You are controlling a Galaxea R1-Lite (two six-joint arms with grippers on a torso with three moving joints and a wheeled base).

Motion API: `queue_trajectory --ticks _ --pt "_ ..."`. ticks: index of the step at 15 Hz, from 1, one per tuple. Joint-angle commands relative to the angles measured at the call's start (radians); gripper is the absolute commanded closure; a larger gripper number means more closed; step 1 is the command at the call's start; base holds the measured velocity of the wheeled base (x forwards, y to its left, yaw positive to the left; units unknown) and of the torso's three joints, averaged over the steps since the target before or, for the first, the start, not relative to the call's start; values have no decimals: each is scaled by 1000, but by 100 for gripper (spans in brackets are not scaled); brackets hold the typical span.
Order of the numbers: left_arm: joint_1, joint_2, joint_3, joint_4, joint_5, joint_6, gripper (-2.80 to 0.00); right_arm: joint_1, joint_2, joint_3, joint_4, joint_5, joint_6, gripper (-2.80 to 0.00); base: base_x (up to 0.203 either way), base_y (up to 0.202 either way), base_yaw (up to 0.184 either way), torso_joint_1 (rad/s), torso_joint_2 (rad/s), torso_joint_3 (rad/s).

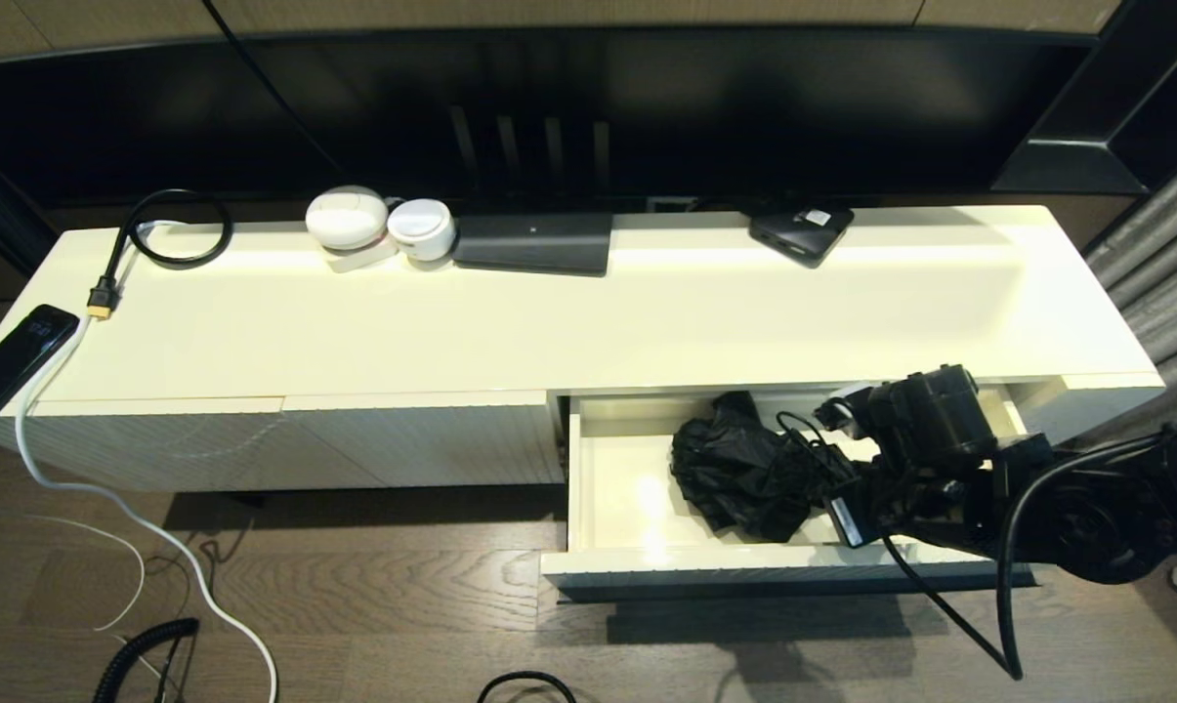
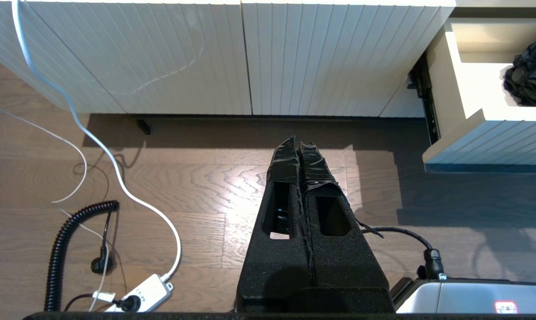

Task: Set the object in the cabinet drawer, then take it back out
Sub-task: Put the data cable in the drawer

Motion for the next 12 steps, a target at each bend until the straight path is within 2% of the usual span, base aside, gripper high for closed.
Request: queue_trajectory --ticks 1,2,3,9,12 --pt "0 0 0 -1 1 -1 0 3 23 -6 -3 -5 1 0 0 0 0 0 0 0" --pt "0 0 0 -1 1 -1 0 3 27 -6 -11 -7 2 0 0 0 0 0 0 0" --pt "0 0 0 -1 1 -1 0 3 37 -2 -39 -6 0 -280 0 0 0 0 0 0" --pt "0 0 0 -1 1 -1 0 8 -33 -16 -67 -8 -12 -280 0 0 0 0 0 0" --pt "0 0 0 -1 1 -1 0 6 -148 -25 -36 -3 -67 -280 0 0 0 0 0 0"
